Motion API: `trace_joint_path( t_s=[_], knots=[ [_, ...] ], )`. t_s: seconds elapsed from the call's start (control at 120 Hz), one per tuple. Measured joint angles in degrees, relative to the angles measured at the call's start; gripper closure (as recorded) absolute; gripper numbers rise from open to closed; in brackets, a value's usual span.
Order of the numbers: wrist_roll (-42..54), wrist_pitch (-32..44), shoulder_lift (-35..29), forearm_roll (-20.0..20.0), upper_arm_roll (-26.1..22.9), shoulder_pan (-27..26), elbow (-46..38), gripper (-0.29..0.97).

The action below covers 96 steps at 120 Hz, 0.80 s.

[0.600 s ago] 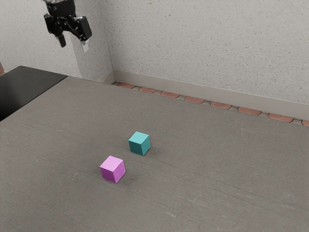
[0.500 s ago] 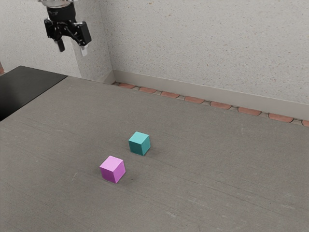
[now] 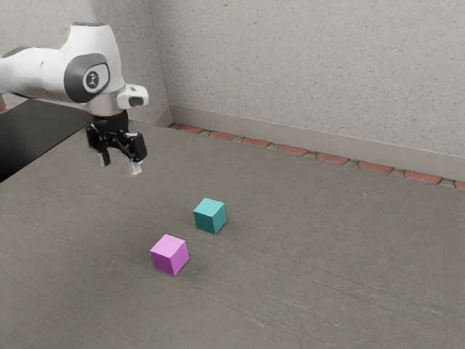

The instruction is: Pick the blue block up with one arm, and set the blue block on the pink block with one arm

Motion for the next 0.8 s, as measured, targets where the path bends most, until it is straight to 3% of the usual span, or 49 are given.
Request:
trace_joint_path(
  t_s=[0.125, 0.383, 0.8],
  knots=[
    [0.98, 3.88, 7.46, -1.04, -0.09, -0.78, 7.84, 0.0],
    [2.08, 10.68, 16.69, -10.18, -0.26, -1.22, 10.29, 0.0],
    [3.1, 15.86, 25.03, -13.79, -2.89, -3.09, 13.84, 0.0]
  ],
)
